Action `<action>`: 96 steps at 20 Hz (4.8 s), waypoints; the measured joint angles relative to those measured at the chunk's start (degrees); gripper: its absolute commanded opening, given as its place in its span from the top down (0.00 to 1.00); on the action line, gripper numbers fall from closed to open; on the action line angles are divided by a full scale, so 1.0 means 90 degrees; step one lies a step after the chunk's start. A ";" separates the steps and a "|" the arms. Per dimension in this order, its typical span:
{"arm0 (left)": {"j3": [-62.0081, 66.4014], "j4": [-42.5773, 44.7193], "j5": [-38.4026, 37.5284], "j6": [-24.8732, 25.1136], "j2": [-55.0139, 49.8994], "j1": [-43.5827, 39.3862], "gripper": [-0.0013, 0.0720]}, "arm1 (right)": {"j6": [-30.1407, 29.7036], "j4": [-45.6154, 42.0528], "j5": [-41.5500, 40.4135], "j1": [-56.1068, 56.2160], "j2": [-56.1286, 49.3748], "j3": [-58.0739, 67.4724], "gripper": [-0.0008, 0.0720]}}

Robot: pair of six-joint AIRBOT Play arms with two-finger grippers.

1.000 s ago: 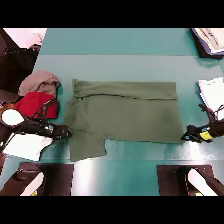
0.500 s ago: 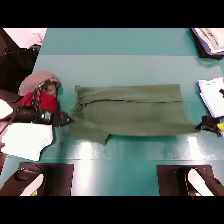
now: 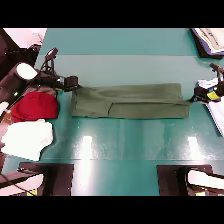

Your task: Fold the shirts.

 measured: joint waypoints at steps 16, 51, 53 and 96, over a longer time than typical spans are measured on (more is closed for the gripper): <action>0.1052 0.0080 -0.0075 -0.0068 -0.0971 0.0005 0.94 | -0.0357 0.1894 0.0233 -0.0481 -0.2533 0.2654 0.21; 0.4126 -0.0362 -0.0318 -0.0034 -0.4119 -0.2543 0.94 | -0.0124 0.2776 0.1744 0.0738 -0.1231 0.3526 0.97; 0.4435 -0.0483 -0.0289 -0.0044 -0.4464 -0.2693 0.94 | 0.0056 0.2892 0.1729 0.1115 -0.1219 0.3985 0.97; 0.4879 0.1180 -0.2472 0.0223 -0.1530 0.0172 0.94 | -0.0886 0.2997 -0.1013 0.2756 -0.2069 0.1049 0.04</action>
